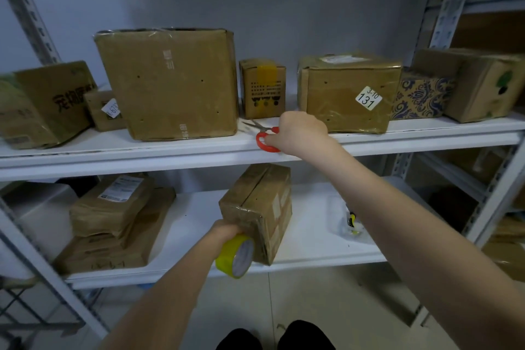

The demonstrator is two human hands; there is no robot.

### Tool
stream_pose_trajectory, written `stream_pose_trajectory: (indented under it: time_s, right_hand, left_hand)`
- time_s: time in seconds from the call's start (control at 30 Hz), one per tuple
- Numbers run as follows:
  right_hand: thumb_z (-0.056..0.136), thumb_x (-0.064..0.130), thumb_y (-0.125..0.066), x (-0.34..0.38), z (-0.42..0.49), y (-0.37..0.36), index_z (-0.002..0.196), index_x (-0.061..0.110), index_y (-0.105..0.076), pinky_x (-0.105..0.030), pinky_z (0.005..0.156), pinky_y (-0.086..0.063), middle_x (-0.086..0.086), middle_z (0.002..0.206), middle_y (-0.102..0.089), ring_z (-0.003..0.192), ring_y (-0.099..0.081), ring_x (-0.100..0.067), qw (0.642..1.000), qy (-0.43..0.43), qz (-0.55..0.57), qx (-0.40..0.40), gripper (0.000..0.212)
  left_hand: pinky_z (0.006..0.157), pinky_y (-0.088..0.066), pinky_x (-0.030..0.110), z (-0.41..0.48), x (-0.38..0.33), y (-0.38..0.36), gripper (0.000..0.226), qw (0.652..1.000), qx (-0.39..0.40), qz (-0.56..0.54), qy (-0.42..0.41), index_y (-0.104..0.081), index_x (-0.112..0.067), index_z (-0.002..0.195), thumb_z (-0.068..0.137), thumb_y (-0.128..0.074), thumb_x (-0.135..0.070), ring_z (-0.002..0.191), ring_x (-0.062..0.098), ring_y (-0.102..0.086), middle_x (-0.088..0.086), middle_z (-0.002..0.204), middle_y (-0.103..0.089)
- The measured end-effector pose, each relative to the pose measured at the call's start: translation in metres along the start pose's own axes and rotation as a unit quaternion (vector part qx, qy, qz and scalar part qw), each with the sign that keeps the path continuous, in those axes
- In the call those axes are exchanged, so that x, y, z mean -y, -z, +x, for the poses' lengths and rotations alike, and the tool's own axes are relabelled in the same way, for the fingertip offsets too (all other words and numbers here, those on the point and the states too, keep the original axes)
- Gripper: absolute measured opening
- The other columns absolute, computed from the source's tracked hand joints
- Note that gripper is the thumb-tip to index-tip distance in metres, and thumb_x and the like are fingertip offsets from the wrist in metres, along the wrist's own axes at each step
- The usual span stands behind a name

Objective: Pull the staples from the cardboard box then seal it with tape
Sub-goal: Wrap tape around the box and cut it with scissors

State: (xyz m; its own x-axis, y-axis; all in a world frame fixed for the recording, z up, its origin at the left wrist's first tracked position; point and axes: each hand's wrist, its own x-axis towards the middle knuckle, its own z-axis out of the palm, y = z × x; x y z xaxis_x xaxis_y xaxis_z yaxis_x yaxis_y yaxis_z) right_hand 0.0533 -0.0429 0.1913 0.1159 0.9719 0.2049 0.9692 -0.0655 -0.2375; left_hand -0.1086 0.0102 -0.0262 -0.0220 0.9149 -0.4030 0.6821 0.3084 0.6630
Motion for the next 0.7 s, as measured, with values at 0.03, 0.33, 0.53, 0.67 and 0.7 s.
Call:
stream_pose_trajectory:
  time_s: [0.03,0.33,0.53,0.67,0.7]
  right_hand:
    - [0.086,0.056,-0.058,-0.007,-0.008,0.0,0.085,0.013,-0.054,-0.028,0.062,-0.044,0.001,0.076,-0.057,0.075,-0.058,-0.017,0.999,0.014,0.039,-0.002,0.043]
    - [0.075,0.072,-0.055,-0.076,-0.041,-0.06,0.077,0.014,-0.053,-0.017,0.053,-0.037,-0.003,0.068,-0.052,0.059,-0.047,-0.011,0.858,0.081,0.304,0.407,0.057]
    - [0.066,0.079,-0.045,-0.095,-0.044,-0.124,0.075,0.016,-0.047,-0.021,0.06,-0.041,-0.004,0.078,-0.057,0.069,-0.054,-0.014,0.802,-0.042,0.209,0.558,0.063]
    - [0.063,0.085,-0.047,-0.089,-0.039,-0.145,0.07,0.016,-0.044,-0.02,0.057,-0.042,-0.005,0.076,-0.055,0.065,-0.054,-0.015,0.79,-0.076,0.217,0.569,0.069]
    - [0.062,0.085,-0.047,-0.085,-0.035,-0.151,0.069,0.016,-0.044,-0.02,0.057,-0.04,-0.004,0.074,-0.055,0.064,-0.054,-0.015,0.788,-0.075,0.218,0.57,0.069]
  left_hand:
    - [0.081,-0.043,0.028,-0.002,0.0,0.002,0.045,1.0,0.003,-0.013,0.008,-0.054,-0.001,0.128,0.088,-0.065,-0.019,0.12,0.031,-0.055,0.017,0.13,-0.057]
    - [0.097,-0.05,0.043,-0.001,0.01,-0.003,0.053,0.993,0.03,-0.112,-0.003,-0.06,0.002,0.12,0.077,-0.076,-0.024,0.11,0.036,-0.061,0.02,0.115,-0.064]
    - [0.096,-0.05,0.045,0.001,0.016,-0.003,0.044,0.986,0.036,-0.161,0.009,-0.065,0.003,0.11,0.074,-0.076,-0.019,0.104,0.036,-0.063,0.022,0.111,-0.066]
    - [0.089,-0.051,0.039,0.001,0.016,-0.002,0.032,0.98,0.049,-0.191,0.015,-0.066,0.004,0.108,0.079,-0.072,-0.009,0.091,0.031,-0.063,0.019,0.1,-0.066]
    - [0.089,-0.051,0.039,0.002,0.017,-0.001,0.03,0.978,0.054,-0.202,0.016,-0.066,0.003,0.107,0.08,-0.071,-0.008,0.09,0.031,-0.062,0.019,0.1,-0.066]
